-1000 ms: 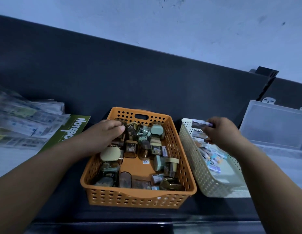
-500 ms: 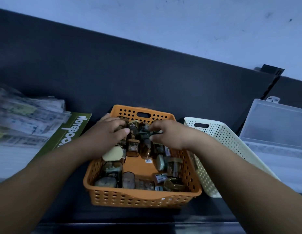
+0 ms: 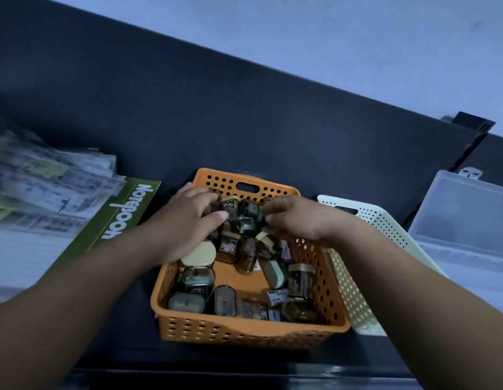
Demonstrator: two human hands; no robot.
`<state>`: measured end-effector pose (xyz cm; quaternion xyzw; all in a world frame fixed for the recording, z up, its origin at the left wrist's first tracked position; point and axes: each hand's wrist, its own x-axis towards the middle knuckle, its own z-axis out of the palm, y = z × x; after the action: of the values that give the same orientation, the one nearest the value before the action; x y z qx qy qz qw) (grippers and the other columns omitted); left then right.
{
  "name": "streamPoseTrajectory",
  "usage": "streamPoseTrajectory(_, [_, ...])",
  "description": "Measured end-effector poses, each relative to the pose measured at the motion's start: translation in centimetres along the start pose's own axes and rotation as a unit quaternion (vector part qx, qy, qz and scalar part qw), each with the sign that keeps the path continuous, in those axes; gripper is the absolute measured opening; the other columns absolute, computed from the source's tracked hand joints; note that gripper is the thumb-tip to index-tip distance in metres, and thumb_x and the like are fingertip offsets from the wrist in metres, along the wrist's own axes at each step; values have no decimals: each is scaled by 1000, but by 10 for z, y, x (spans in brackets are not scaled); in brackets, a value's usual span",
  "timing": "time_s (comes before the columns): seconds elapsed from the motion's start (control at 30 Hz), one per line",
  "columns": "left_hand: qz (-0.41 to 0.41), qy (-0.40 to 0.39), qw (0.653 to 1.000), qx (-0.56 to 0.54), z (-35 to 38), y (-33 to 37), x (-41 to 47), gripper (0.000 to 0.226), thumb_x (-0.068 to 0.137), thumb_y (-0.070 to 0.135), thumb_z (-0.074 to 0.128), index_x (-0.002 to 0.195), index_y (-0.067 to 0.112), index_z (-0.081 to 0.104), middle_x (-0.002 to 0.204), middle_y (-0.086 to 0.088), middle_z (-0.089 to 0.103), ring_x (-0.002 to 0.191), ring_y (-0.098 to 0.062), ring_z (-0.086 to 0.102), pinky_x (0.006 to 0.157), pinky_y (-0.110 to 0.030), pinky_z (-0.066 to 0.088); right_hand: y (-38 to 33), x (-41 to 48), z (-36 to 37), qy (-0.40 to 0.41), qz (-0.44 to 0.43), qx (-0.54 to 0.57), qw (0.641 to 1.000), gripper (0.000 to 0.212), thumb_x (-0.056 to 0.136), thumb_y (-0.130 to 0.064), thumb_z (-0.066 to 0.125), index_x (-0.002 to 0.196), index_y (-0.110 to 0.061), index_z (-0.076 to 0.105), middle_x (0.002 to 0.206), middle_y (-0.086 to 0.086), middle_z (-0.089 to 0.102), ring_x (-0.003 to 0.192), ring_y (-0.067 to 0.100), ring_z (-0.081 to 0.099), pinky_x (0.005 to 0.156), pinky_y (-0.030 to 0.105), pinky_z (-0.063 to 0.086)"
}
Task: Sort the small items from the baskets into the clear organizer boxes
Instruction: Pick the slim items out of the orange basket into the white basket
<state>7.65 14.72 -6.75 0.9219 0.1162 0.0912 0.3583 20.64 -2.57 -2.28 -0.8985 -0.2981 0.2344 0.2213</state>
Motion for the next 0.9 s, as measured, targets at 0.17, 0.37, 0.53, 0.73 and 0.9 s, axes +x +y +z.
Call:
streamPoseTrajectory(0.17, [-43, 10, 997, -55, 1, -1, -1, 71, 95, 47, 45, 153, 24, 10, 159, 12, -11, 146, -13, -1, 117, -37, 9, -12, 9, 11, -33, 17, -150, 988, 29, 100, -22, 46, 124, -12, 57, 112, 8, 61, 100, 22, 60, 91, 38, 51])
streamPoseTrajectory(0.37, [-47, 4, 997, -53, -3, 1, -3, 70, 96, 45, 43, 152, 20, 10, 160, 6, -5, 146, -9, -3, 115, -32, 6, -6, 0, -2, -55, 24, 230, 971, 21, 99, -7, 47, 114, -12, 60, 105, 12, 65, 80, 19, 62, 79, 35, 55])
streamPoseTrajectory(0.53, [-48, -8, 997, -60, -5, 1, -4, 69, 96, 44, 44, 152, 21, 10, 160, 8, -8, 146, -9, -3, 115, -31, 6, -10, 11, 9, -24, 16, -179, 983, 29, 100, -18, 44, 122, -12, 61, 110, 3, 61, 94, 18, 57, 80, 31, 46])
streamPoseTrajectory(0.73, [-52, -14, 996, -74, -3, -5, 0, 73, 95, 45, 46, 153, 19, 9, 159, 10, -10, 146, -9, -3, 115, -31, 6, -13, 2, 2, -99, 38, 197, 975, 23, 98, -2, 44, 117, -5, 57, 87, 9, 62, 73, 17, 59, 69, 27, 53])
streamPoseTrajectory(0.9, [-54, -9, 994, -94, -1, -7, 1, 70, 95, 42, 48, 153, 20, 14, 159, 13, -9, 145, -9, 1, 113, -28, 9, -8, 11, -3, 24, 8, -43, 999, 23, 94, 1, 49, 111, -4, 63, 95, 9, 63, 81, 21, 64, 67, 30, 58])
